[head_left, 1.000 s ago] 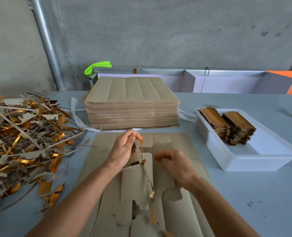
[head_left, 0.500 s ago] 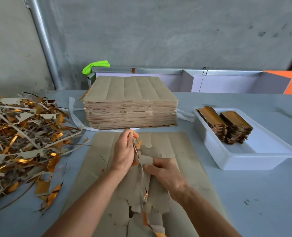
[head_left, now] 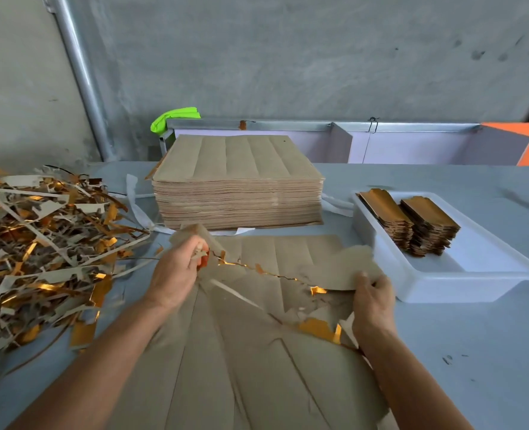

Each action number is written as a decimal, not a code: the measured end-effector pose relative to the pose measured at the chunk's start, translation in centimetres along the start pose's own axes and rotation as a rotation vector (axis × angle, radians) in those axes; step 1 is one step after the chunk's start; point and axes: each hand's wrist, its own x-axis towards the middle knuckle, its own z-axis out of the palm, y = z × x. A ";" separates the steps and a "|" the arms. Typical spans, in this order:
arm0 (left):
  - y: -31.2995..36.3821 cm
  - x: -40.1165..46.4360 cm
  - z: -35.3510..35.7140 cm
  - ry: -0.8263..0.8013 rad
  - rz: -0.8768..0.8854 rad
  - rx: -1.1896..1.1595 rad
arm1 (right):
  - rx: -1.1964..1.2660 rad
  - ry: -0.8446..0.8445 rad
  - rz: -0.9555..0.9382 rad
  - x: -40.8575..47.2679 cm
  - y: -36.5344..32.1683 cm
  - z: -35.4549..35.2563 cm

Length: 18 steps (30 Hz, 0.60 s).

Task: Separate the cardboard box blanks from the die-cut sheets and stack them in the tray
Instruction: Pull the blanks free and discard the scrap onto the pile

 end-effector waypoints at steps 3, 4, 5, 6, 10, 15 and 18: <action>0.3 -0.6 -0.4 -0.118 -0.002 0.118 | 0.037 0.063 0.028 0.8 0.1 -0.6; 0.9 -0.7 -0.5 -0.175 -0.015 0.094 | 0.026 0.043 0.042 0.7 0.2 -0.6; 1.6 -0.8 -0.4 -0.249 -0.035 0.047 | 0.020 0.017 0.056 0.6 0.4 -0.5; 2.4 -1.0 -0.3 -0.340 -0.060 -0.014 | 0.015 -0.006 0.072 0.4 0.5 -0.4; 6.3 -2.4 -0.4 -0.449 0.153 0.038 | 0.030 -0.083 0.126 -0.3 0.9 0.0; 10.1 -6.6 2.3 -0.608 0.527 0.119 | 0.063 -0.153 0.079 -0.9 1.6 0.3; 9.7 -8.8 5.1 -0.706 0.358 0.252 | 0.070 -0.131 0.054 -0.8 2.0 0.2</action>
